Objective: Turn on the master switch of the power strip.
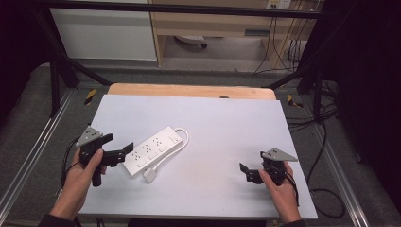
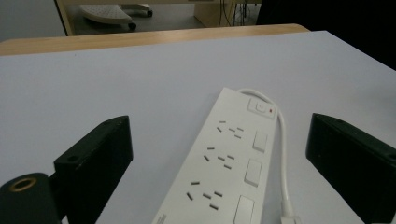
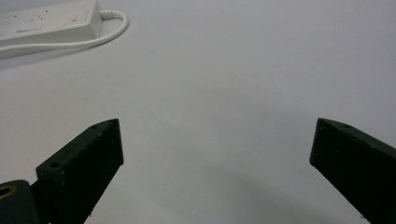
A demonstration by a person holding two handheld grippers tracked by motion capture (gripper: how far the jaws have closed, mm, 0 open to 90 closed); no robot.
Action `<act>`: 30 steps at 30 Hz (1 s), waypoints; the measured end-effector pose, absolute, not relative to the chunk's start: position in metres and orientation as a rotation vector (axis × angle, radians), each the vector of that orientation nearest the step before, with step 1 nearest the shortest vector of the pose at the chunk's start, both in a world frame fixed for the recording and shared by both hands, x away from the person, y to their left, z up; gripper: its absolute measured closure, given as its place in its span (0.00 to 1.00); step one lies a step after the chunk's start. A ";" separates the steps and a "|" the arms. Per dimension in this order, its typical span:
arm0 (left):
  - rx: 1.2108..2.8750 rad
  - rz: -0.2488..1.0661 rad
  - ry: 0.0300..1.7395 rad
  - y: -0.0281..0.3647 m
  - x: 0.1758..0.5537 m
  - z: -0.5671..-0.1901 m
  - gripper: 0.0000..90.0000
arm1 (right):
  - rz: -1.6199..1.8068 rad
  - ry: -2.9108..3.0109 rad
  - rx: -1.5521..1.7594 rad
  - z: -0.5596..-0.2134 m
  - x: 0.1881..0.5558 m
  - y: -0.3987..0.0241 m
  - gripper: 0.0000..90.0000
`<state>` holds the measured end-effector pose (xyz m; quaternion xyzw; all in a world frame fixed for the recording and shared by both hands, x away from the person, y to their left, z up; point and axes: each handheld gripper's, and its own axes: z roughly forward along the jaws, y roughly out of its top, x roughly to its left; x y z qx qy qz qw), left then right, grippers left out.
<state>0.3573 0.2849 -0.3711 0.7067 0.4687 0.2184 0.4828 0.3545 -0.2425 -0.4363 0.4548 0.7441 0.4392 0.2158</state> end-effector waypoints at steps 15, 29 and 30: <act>1.677 0.589 1.138 0.307 0.335 -0.396 0.08 | 1.223 2.055 1.273 -0.436 0.354 -0.246 0.03; 1.693 0.618 1.097 0.314 0.319 -0.405 0.08 | 1.186 2.064 1.293 -0.439 0.355 -0.248 0.03; 1.699 0.622 1.094 0.313 0.317 -0.406 0.08 | 1.185 2.064 1.292 -0.439 0.355 -0.248 0.03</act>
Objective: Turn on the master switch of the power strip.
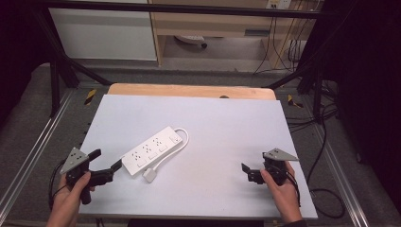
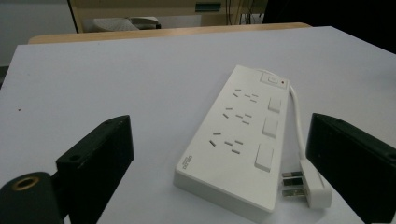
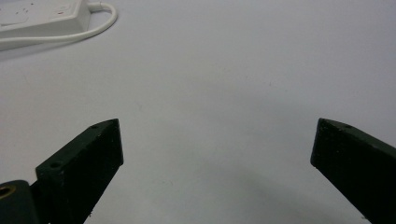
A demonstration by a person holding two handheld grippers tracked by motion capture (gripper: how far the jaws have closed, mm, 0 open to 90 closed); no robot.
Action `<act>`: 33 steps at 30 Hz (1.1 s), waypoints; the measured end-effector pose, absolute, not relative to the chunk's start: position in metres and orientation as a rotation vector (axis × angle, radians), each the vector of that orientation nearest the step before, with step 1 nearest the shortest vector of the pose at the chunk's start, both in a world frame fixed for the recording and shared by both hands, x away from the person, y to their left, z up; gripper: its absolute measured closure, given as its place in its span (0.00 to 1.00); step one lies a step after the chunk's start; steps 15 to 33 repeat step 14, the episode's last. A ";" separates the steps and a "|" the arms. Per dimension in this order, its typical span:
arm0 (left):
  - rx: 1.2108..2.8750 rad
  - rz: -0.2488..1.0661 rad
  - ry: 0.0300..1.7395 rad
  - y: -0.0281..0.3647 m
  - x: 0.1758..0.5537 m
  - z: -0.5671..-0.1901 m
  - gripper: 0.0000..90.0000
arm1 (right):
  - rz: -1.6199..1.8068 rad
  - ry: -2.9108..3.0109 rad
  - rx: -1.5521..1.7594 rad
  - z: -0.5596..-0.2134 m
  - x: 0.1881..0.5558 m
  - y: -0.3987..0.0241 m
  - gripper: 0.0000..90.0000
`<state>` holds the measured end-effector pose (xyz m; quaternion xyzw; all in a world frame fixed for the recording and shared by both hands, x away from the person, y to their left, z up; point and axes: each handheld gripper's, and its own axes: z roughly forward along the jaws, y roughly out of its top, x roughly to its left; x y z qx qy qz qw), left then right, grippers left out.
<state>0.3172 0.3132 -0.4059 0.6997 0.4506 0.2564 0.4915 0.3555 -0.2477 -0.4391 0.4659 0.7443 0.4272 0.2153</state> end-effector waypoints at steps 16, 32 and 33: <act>1.760 0.625 1.119 0.304 0.310 -0.429 0.08 | 0.903 2.132 1.419 -0.462 0.366 -0.244 0.03; 1.760 0.625 1.119 0.304 0.310 -0.429 0.08 | 0.903 2.132 1.419 -0.462 0.366 -0.244 0.03; 1.760 0.625 1.119 0.304 0.310 -0.429 0.08 | 0.903 2.132 1.419 -0.462 0.366 -0.244 0.03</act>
